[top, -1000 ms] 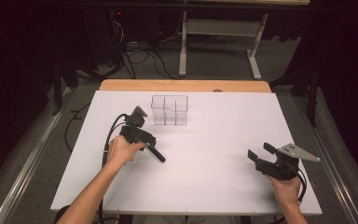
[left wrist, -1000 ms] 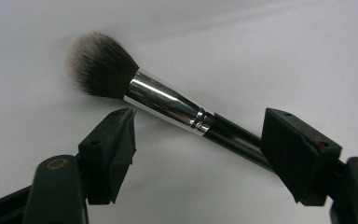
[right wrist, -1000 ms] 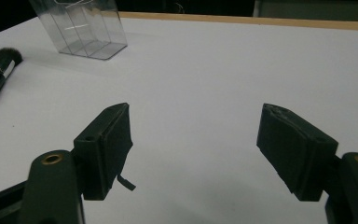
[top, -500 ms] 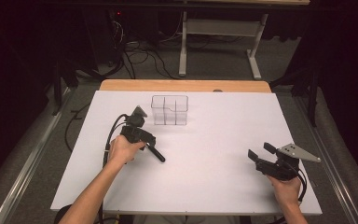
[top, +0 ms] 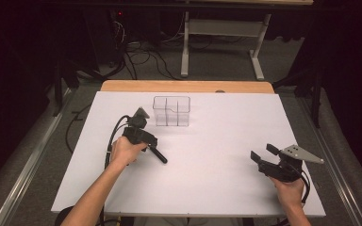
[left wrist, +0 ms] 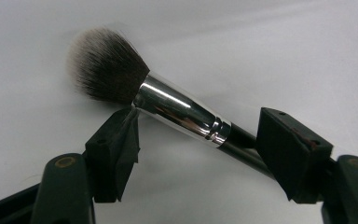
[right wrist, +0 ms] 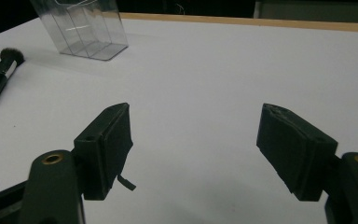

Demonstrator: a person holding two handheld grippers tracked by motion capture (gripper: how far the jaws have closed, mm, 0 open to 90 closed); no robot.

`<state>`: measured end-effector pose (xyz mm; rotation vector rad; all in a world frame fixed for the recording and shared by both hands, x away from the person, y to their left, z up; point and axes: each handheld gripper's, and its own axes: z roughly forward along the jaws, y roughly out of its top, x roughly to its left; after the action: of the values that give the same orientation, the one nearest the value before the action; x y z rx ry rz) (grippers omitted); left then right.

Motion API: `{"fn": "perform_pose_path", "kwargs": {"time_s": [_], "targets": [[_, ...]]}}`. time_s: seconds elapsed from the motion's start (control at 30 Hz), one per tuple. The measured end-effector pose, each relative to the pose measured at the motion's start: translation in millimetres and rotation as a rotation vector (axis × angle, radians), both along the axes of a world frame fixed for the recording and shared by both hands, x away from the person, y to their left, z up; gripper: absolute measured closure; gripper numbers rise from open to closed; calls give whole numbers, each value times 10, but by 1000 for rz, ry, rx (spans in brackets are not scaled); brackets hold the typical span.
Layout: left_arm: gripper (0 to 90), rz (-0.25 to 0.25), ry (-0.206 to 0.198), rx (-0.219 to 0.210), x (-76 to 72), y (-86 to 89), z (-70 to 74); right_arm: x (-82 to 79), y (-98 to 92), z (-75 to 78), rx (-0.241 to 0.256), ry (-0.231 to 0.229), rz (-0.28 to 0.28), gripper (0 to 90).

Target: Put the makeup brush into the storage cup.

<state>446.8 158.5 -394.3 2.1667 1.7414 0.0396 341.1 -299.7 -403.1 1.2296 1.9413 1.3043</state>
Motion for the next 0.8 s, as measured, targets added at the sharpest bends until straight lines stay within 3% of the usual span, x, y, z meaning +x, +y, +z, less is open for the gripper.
{"fn": "perform_pose_path", "kwargs": {"time_s": [0.8], "targets": [[397,-24,-10,-1,-9,28,10,4,2,-5,0,4,3,281]]}}
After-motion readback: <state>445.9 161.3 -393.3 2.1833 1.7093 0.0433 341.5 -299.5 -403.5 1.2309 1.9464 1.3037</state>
